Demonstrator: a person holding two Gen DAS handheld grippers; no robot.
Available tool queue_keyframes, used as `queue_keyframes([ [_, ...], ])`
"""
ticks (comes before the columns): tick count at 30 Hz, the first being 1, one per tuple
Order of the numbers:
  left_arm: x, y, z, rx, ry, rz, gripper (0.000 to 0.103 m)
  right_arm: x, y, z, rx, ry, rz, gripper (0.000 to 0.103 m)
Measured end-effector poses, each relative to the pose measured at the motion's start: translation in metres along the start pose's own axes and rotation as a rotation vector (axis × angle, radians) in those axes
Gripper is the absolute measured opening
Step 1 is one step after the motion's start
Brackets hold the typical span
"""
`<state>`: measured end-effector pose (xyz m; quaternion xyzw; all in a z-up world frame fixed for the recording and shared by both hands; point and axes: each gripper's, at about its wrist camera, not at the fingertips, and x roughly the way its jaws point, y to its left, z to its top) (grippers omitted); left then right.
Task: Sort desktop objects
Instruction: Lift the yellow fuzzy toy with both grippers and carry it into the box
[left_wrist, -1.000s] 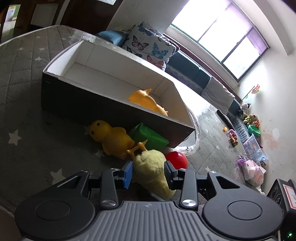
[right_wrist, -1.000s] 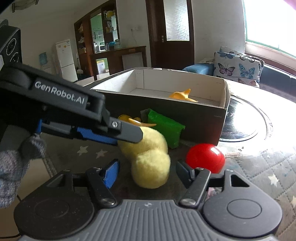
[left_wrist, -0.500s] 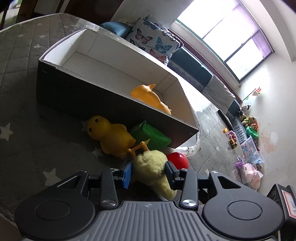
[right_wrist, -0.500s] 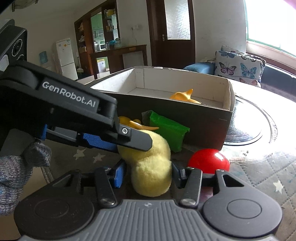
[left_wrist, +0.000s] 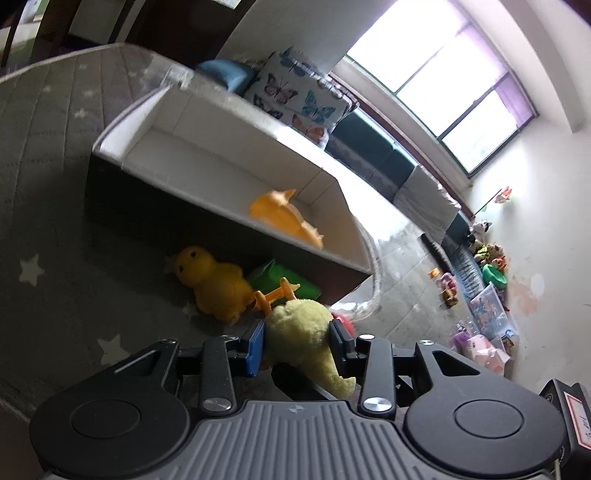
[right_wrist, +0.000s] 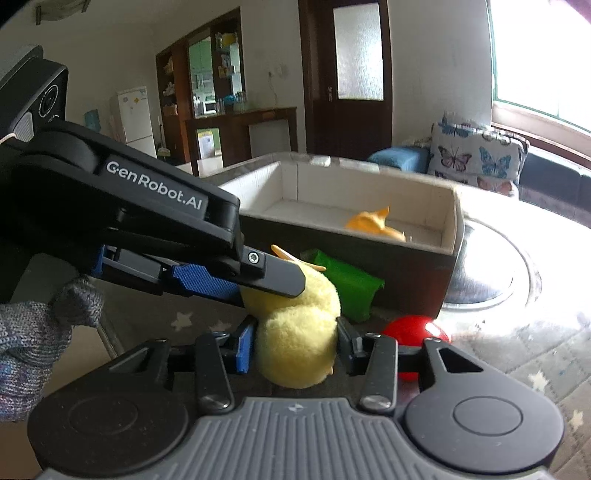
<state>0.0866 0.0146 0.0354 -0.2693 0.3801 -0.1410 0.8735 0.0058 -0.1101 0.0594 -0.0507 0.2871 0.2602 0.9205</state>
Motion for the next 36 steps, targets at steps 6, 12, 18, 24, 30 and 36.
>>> queue_keyframes([
  [6, -0.011, -0.016, 0.023, 0.051, -0.072, -0.018, 0.040, -0.005, -0.004, 0.026, -0.017, -0.075, -0.018, 0.044],
  [12, 0.004, -0.031, 0.060, 0.095, -0.124, -0.045, 0.040, 0.006, -0.021, 0.057, -0.017, -0.139, -0.063, 0.044],
  [18, 0.043, -0.038, 0.093, 0.108, -0.109, -0.071, 0.040, 0.032, -0.050, 0.079, 0.006, -0.161, -0.122, 0.044],
  [24, 0.085, -0.036, 0.112, 0.118, -0.069, -0.088, 0.040, 0.061, -0.077, 0.086, 0.059, -0.133, -0.153, 0.044],
  [30, 0.115, -0.024, 0.123, 0.083, -0.027, -0.101, 0.040, 0.091, -0.094, 0.090, 0.065, -0.088, -0.173, 0.044],
  [36, 0.130, -0.013, 0.130, 0.060, -0.005, -0.108, 0.040, 0.110, -0.099, 0.091, 0.054, -0.053, -0.184, 0.044],
])
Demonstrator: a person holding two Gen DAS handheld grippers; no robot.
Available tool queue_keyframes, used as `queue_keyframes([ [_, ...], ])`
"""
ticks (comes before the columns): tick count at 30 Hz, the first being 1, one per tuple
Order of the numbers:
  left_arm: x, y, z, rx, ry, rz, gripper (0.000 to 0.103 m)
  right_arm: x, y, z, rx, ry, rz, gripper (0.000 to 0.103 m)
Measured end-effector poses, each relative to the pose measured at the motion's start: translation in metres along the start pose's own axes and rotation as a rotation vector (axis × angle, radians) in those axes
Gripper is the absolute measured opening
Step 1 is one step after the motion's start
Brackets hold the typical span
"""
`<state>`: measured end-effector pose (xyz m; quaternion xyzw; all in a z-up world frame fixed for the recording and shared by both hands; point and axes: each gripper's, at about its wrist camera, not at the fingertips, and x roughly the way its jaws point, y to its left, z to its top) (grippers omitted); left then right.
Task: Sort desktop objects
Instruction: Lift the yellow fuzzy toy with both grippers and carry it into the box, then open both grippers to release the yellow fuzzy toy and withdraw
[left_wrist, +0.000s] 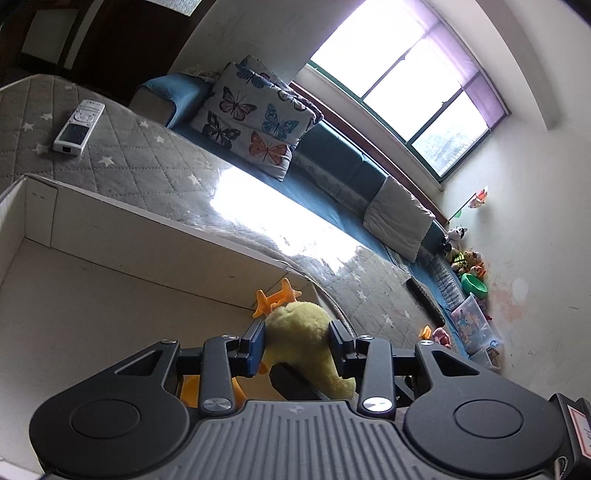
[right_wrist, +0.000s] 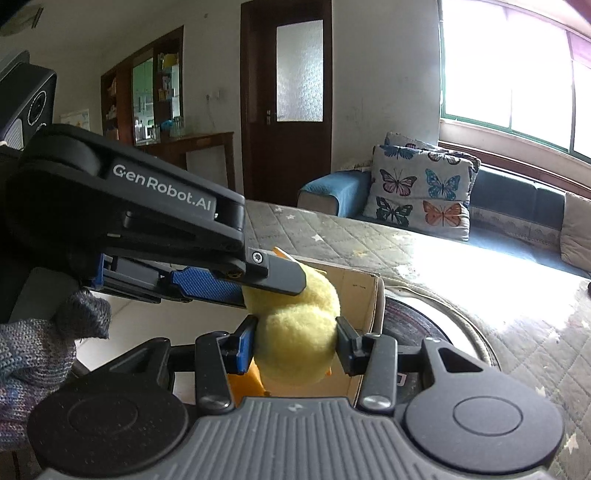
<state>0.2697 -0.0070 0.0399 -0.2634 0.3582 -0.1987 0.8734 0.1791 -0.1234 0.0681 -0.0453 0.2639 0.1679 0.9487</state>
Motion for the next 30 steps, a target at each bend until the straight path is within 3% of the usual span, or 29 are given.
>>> queue_keyframes([
  [13, 0.009, 0.010, -0.001, -0.014, 0.006, 0.005, 0.038, 0.005, 0.002, -0.009, -0.006, 0.014, -0.009, 0.045],
  [22, -0.010, -0.001, -0.008, 0.017, -0.015, 0.008, 0.038, -0.022, 0.000, -0.014, 0.002, -0.018, -0.014, 0.046],
  [30, -0.040, -0.022, -0.033, 0.078, -0.037, 0.021, 0.038, -0.057, 0.007, -0.031, -0.006, -0.027, -0.015, 0.052],
])
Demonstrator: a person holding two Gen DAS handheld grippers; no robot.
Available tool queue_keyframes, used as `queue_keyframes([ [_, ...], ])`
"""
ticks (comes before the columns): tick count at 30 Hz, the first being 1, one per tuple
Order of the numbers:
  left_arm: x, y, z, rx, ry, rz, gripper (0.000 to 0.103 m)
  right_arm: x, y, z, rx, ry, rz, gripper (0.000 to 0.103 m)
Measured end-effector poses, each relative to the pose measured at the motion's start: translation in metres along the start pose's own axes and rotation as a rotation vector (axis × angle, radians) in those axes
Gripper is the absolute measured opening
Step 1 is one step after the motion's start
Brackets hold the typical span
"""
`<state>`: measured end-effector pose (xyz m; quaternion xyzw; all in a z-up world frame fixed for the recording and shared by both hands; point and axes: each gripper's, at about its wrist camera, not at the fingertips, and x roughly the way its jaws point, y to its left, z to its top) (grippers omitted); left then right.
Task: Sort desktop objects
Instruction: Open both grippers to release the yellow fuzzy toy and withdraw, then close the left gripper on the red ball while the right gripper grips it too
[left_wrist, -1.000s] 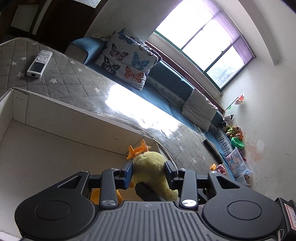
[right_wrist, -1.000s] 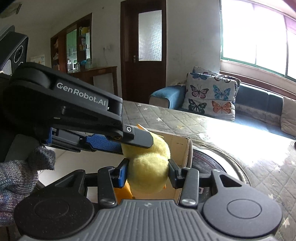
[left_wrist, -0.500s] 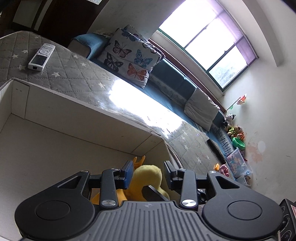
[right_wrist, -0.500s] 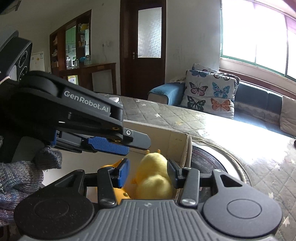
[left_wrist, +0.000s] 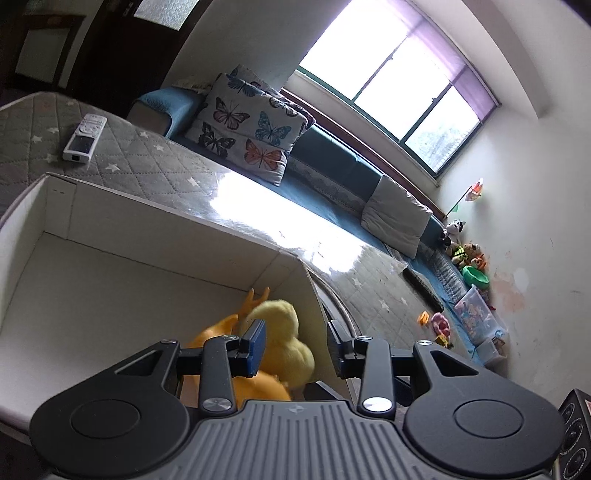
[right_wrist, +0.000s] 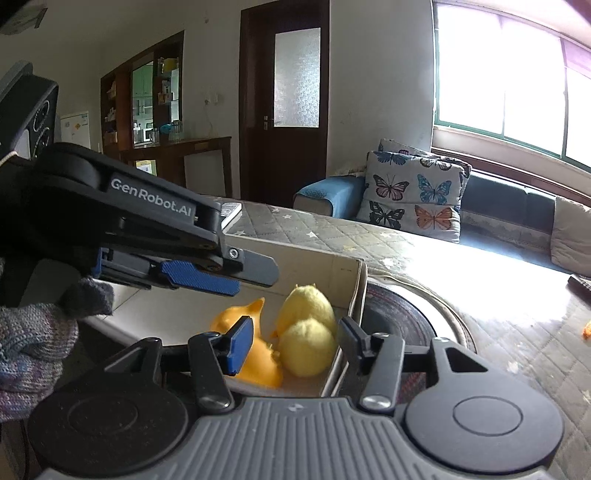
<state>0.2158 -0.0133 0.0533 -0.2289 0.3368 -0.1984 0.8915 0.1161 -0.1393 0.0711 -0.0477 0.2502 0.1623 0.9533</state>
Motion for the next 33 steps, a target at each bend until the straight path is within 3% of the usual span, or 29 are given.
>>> queue_keyframes([
  [9, -0.035, -0.017, -0.036, 0.055, -0.010, 0.032, 0.038, -0.033, 0.010, -0.028, 0.004, 0.030, 0.003, 0.057],
  [11, -0.041, -0.018, -0.046, 0.053, -0.006, 0.039, 0.038, -0.039, 0.012, -0.036, 0.005, 0.038, 0.001, 0.062],
  [16, -0.053, -0.019, -0.068, 0.039, 0.002, 0.054, 0.038, -0.053, 0.015, -0.054, 0.014, 0.060, 0.003, 0.062],
  [33, -0.056, -0.014, -0.112, 0.021, 0.075, 0.109, 0.038, -0.067, 0.021, -0.091, 0.068, 0.113, 0.007, 0.067],
])
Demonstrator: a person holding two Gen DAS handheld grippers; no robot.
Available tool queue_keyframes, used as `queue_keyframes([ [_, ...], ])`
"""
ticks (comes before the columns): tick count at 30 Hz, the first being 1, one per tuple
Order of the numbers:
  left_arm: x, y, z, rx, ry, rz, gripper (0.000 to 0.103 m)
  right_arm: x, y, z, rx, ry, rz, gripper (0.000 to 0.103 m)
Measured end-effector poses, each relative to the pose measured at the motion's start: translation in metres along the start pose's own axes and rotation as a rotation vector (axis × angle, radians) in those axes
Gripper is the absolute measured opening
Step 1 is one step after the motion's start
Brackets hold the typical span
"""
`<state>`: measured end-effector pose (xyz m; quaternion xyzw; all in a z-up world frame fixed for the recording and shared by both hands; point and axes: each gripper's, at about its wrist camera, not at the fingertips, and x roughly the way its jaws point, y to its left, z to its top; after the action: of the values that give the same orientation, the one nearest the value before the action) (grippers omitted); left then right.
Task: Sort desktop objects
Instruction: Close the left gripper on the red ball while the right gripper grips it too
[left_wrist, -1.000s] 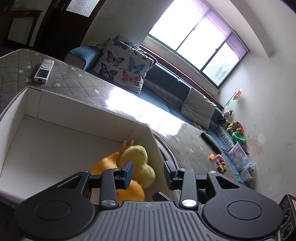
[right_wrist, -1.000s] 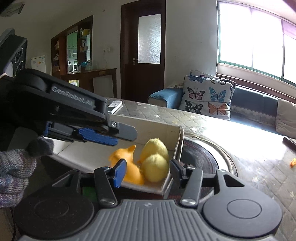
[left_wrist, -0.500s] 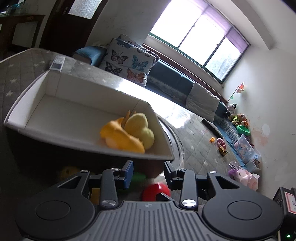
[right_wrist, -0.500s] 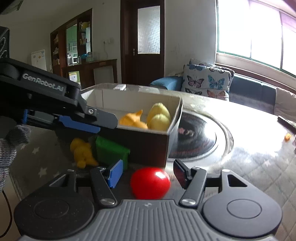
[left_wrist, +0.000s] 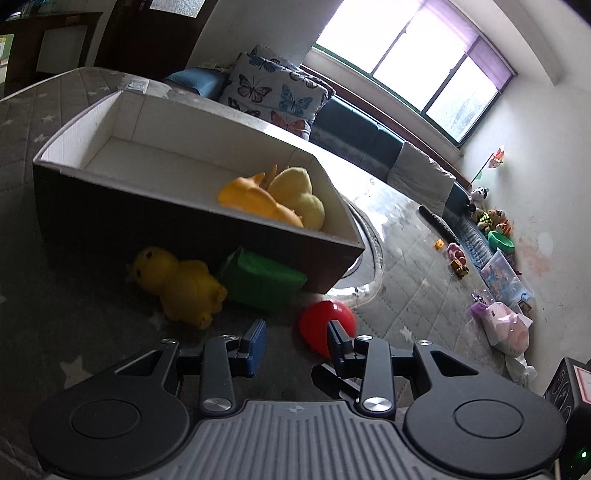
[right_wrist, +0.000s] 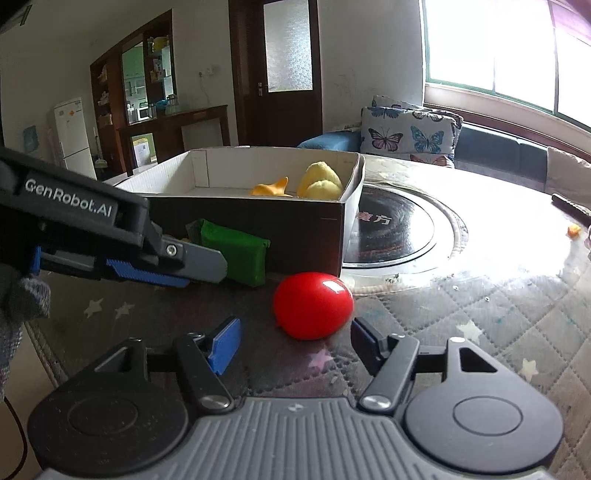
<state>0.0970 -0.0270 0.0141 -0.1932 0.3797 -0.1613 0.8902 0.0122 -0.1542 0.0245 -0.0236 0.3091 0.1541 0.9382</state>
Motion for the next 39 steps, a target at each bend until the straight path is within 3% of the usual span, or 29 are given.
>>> queue_keyframes([
  [39, 0.014, -0.010, -0.004, 0.041, 0.049, 0.031, 0.038, 0.018, -0.006, -0.003, 0.016, 0.016, -0.018, 0.068],
])
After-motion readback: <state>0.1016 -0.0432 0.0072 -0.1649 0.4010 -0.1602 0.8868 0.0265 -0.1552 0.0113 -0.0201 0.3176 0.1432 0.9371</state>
